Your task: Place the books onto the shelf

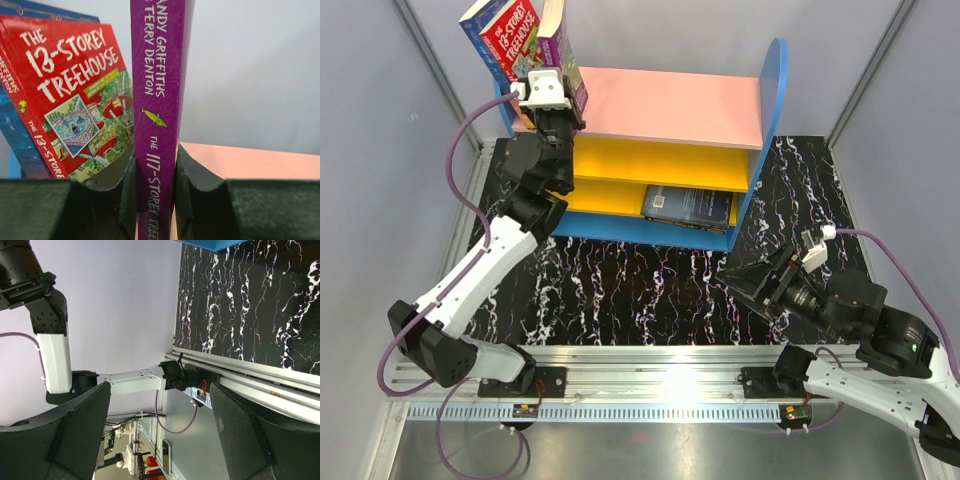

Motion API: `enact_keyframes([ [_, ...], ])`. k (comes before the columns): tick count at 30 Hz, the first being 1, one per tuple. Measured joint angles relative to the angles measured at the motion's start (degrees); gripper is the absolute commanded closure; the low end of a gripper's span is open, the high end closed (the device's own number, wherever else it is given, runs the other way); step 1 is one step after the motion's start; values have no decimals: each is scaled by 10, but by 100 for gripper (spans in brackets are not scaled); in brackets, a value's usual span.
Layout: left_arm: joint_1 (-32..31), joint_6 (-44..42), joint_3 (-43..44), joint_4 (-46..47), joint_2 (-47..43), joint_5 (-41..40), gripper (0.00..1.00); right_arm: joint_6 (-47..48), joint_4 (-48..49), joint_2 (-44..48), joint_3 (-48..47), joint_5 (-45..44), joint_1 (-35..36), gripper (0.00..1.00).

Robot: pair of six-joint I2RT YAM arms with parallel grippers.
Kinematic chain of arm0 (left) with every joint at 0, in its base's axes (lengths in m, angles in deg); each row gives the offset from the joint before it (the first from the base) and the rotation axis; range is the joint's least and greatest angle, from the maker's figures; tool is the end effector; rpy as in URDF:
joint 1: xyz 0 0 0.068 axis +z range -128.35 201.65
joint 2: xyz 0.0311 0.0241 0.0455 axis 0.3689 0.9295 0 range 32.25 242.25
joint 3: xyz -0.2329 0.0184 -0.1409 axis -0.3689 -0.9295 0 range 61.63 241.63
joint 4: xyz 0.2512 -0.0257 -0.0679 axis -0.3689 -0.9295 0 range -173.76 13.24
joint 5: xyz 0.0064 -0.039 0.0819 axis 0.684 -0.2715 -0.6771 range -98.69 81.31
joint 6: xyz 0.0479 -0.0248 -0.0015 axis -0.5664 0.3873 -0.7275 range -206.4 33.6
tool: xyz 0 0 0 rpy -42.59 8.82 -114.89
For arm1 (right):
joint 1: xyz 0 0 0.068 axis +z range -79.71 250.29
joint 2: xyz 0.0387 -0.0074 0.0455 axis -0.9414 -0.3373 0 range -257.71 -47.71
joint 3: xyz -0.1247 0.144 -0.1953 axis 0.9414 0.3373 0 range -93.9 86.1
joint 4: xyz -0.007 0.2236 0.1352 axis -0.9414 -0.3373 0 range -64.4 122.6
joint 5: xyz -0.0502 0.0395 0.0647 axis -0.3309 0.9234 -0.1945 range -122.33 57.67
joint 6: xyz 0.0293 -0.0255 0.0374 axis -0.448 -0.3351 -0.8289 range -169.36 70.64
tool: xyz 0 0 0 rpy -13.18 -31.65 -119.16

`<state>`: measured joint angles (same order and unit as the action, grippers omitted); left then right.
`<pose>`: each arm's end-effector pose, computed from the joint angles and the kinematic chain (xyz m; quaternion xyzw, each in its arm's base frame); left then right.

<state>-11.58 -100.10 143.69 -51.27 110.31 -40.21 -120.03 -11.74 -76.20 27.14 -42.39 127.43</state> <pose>0.2582 -0.1469 0.5002 -0.0222 0.5382 -0.0062 0.8425 0.0457 0.0592 0.3892 0.1460 0.7724 0.5213 0.3322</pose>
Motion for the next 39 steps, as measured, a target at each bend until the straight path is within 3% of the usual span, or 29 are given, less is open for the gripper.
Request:
enact_keyframes([
  [11, 39, 49, -7, -6, -3, -11, 57, -8, 2, 10, 3, 0, 0, 15],
  [23, 48, 60, -7, -34, -23, -13, 48, -18, 12, 18, 23, 0, 0, 16],
  [24, 48, 60, -7, -34, -24, -13, 32, -19, 13, 21, 26, 0, 0, 16],
  [25, 48, 58, -7, -34, -24, -12, 22, -21, 14, 23, 29, 0, 0, 16],
  [29, 43, 63, 0, -41, -26, -8, 1, -25, 16, 32, 36, 0, 0, 16],
  [39, 41, 66, 16, -60, -29, -11, 1, -30, 16, 43, 39, -2, 0, 16],
])
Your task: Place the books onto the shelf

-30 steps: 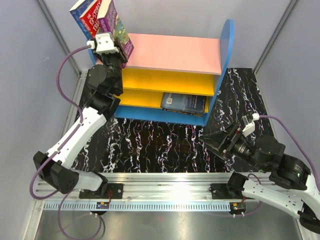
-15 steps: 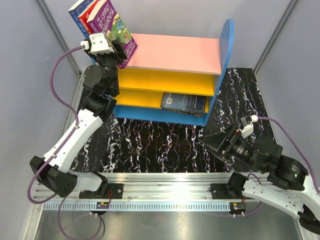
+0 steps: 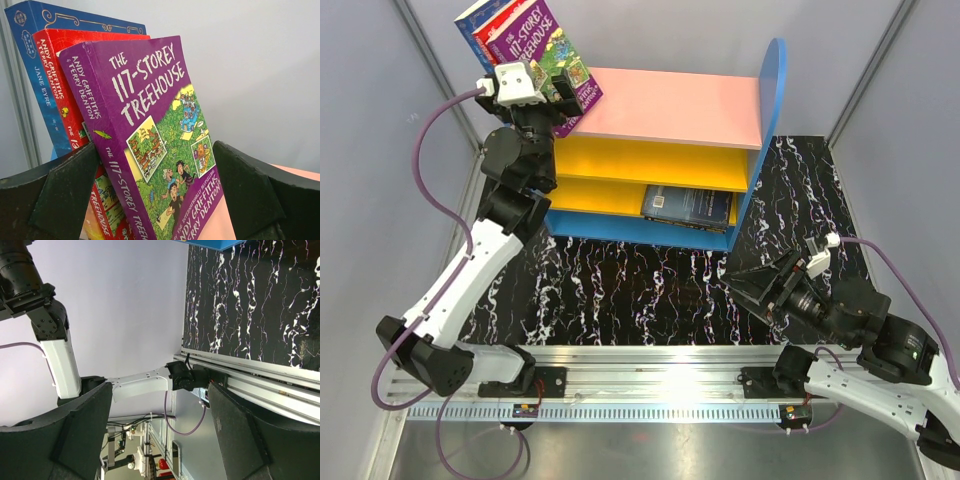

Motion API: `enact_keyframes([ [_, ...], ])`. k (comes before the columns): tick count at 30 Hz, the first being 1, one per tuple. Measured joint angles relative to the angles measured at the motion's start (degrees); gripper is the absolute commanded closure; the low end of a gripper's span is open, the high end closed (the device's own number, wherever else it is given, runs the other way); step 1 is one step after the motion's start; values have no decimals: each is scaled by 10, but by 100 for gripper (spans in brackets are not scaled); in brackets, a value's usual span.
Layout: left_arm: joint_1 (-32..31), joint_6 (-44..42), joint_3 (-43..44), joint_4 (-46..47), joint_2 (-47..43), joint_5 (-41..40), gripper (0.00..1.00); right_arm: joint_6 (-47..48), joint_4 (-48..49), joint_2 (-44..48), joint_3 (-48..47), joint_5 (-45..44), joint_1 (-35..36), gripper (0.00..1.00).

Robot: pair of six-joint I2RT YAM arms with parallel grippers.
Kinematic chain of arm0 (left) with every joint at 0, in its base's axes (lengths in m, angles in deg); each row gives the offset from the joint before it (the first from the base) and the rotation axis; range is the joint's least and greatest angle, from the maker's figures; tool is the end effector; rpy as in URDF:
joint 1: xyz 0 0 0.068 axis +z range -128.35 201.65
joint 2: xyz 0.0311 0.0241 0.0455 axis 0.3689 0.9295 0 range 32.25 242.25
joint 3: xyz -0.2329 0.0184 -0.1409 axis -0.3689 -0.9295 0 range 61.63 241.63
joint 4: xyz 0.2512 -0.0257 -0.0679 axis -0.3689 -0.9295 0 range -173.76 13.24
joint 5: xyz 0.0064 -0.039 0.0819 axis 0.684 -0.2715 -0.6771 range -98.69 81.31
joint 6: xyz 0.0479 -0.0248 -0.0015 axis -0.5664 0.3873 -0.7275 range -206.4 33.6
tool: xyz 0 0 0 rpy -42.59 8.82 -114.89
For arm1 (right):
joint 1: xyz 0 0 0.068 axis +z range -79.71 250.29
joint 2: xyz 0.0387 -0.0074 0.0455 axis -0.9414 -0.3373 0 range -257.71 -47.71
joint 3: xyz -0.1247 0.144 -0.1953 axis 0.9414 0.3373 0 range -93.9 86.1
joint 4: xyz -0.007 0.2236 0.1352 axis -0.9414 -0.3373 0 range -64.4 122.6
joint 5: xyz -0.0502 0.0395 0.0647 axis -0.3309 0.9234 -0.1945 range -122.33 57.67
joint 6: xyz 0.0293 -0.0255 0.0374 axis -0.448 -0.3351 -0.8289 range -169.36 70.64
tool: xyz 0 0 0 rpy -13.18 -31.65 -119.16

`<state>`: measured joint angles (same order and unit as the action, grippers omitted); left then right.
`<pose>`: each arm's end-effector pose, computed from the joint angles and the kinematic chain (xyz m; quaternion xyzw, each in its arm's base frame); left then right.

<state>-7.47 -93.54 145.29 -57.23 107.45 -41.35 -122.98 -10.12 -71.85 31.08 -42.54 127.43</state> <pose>0.2522 -0.1185 0.5130 -0.0753 0.5447 -0.0147 0.8351 0.0407 0.0513 0.3763 0.1663 0.7571 0.5421 0.3244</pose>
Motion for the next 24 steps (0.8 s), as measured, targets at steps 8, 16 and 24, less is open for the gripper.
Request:
enact_keyframes([
  [8, 0, -2, 8, -22, -15, -8, 1, -2, 0, 3, 6, -3, 0, 16],
  [16, 9, -6, 16, -49, -48, -43, 1, -3, 2, 6, 12, -2, 0, 17],
  [24, 9, -9, -5, -68, -94, -62, 1, -4, 11, 8, 19, -2, 0, 17],
])
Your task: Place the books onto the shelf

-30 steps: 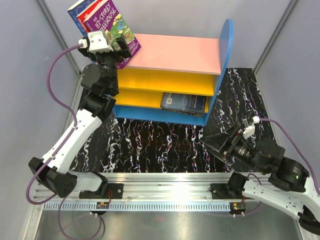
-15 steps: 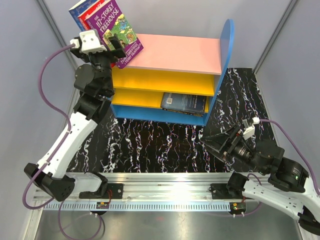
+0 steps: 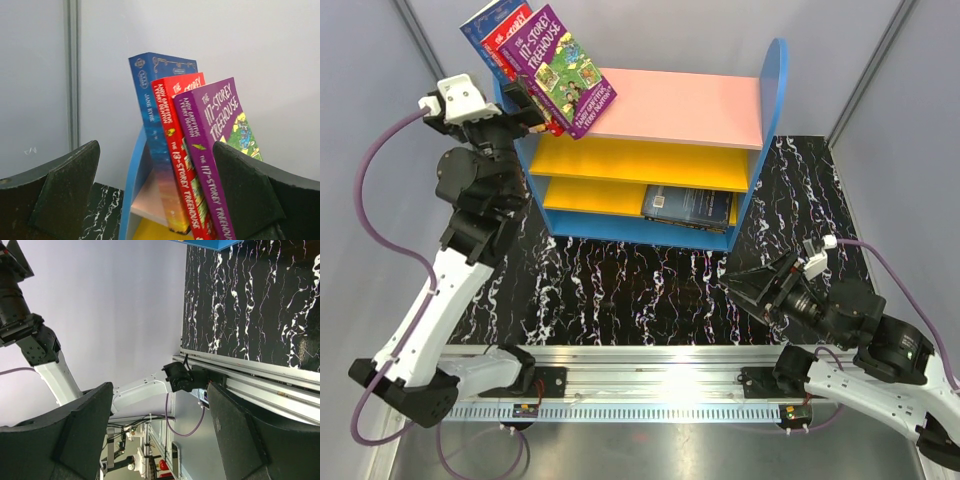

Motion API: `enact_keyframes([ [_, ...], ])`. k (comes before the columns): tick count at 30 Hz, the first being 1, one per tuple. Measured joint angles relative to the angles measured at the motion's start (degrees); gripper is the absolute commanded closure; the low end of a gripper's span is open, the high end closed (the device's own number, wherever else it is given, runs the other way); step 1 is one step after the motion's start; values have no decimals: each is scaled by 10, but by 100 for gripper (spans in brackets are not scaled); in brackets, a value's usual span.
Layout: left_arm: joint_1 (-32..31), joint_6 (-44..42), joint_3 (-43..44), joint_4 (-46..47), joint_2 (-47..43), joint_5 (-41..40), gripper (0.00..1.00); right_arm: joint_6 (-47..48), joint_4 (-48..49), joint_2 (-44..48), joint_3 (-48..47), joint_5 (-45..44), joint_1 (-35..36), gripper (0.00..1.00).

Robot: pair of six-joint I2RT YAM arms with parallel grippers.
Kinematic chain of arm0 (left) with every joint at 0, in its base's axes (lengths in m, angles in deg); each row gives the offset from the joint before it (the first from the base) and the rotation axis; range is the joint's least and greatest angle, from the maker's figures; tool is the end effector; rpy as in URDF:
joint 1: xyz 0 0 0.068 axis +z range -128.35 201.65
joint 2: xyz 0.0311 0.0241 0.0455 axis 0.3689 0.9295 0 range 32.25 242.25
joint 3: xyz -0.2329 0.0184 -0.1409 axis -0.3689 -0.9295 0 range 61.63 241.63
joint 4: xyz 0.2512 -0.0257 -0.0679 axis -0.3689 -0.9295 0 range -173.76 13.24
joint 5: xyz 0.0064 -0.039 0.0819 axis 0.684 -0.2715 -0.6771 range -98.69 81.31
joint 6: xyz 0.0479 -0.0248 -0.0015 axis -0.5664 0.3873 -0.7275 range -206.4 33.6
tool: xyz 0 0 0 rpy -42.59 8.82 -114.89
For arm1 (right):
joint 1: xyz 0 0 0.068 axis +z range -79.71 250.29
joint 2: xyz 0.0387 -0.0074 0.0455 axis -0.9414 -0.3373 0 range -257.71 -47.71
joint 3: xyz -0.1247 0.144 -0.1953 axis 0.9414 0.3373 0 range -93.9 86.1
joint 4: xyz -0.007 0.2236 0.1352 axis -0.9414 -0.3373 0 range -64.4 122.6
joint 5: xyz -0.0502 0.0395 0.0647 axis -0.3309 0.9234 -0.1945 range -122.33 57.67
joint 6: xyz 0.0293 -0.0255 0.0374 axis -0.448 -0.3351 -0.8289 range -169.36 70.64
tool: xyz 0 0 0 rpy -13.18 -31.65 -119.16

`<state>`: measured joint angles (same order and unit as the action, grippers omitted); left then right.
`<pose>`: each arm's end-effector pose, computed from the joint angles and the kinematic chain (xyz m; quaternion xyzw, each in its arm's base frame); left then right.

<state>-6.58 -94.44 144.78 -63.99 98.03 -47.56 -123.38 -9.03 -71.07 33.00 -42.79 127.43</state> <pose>0.2006 -0.0823 0.5358 -0.1276 0.5368 0.0202 0.8337 0.0419 0.0529 0.3693 0.1703 0.7565 0.5421 0.3239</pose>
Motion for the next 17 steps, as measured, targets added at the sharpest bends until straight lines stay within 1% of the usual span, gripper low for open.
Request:
enact_keyframes([
  [1, 0, 1, -5, -4, -7, -2, 1, 0, 0, 0, 1, 0, 0, 17],
  [2, 0, 2, -10, -13, -16, -5, 1, 1, 0, -1, 2, 0, 0, 11],
  [4, 0, 15, -16, -39, -33, -16, 1, 7, -2, -7, -2, 1, 0, 2],
  [5, 0, 26, -16, -65, -44, -23, 1, 17, -14, -20, -14, 3, 0, 0],
  [6, 0, 44, -20, -101, -60, -27, 1, 26, -23, -38, -31, 6, 0, 0],
  [8, 0, 88, -37, -196, -106, -27, 1, 57, -74, -115, -115, 10, -1, 0],
  [10, 0, 135, -72, -289, -171, -21, 1, 93, -105, -210, -227, 10, -1, 0],
  [11, 0, 163, -101, -336, -219, -15, 1, 114, -114, -252, -277, 9, -1, 0],
  [12, 0, 190, -126, -385, -263, -10, 1, 133, -115, -282, -315, 9, -1, 2],
  [13, 0, 210, -144, -426, -298, -6, 1, 149, -115, -302, -336, 8, -1, 8],
  [15, 0, 253, -172, -515, -374, -1, 1, 182, -116, -327, -354, 3, -1, 11],
  [16, 0, 270, -179, -547, -400, 0, 1, 195, -120, -328, -352, -2, -1, 4],
  [17, 1, 283, -186, -574, -421, 2, 1, 205, -126, -326, -351, -9, -1, 0],
])
